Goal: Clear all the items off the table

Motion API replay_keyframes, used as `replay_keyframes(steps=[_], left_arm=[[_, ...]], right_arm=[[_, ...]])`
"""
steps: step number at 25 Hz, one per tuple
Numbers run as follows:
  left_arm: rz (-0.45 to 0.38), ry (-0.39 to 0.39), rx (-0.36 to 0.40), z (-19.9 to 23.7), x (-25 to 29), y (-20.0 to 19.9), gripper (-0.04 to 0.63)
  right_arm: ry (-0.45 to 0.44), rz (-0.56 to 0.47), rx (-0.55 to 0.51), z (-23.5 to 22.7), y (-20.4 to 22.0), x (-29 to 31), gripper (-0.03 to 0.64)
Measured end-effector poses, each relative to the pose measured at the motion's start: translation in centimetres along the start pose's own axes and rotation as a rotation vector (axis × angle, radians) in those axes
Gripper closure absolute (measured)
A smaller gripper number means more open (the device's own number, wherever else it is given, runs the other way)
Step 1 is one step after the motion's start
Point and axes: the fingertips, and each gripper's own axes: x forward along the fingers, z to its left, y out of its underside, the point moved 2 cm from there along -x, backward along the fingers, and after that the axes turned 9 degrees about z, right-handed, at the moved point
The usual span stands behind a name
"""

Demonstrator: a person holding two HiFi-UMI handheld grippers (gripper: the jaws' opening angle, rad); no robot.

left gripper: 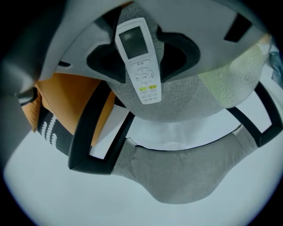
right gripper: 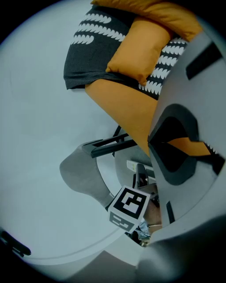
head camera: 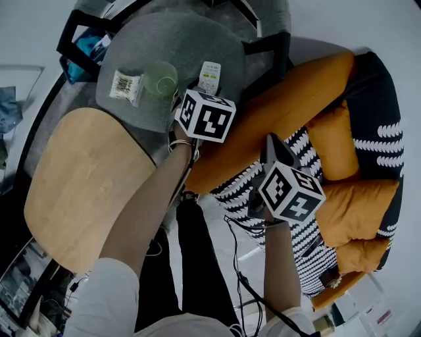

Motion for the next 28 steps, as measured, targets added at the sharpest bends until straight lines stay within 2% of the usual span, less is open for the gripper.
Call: replay_keyframes(steps=[8, 12, 14, 18, 21, 25, 28], left_arm=[[-0.084, 0.027, 0.024, -0.5, -5.2, 1.8, 0.353], [-0.089, 0.105, 0.003, -1.5, -10.8, 5.8, 0.354], [-0.108, 0.113, -0.019, -0.9, -14.4, 8.1, 0.354], [-0.177, 0.084, -0.098, 2.4, -22.7, 12.7, 0.381], [-0.215, 0.056, -0.195, 6.0, -29.2, 15.9, 0.427], [-0.33, -0.056, -0.357, 11.9, -38.5, 19.8, 0.506], [-0.411, -0.144, -0.448, 15.5, -45.9, 24.0, 0.561]], right_arm=[[-0.025, 0.003, -0.014, 2.4, 0.2, -0.1, 0.592], [-0.022, 0.01, 0.001, 3.6, 1.1, -1.7, 0.592], [-0.033, 0.0, 0.01, 5.1, 1.1, -2.4, 0.592], [-0.076, -0.012, 0.0, 10.5, 1.5, -4.4, 0.592], [-0.113, -0.012, -0.065, 15.9, 2.5, -7.1, 0.592], [-0.18, -0.036, -0.205, 24.7, 3.4, -11.3, 0.592], [-0.245, -0.057, -0.302, 31.8, 5.1, -15.1, 0.592]])
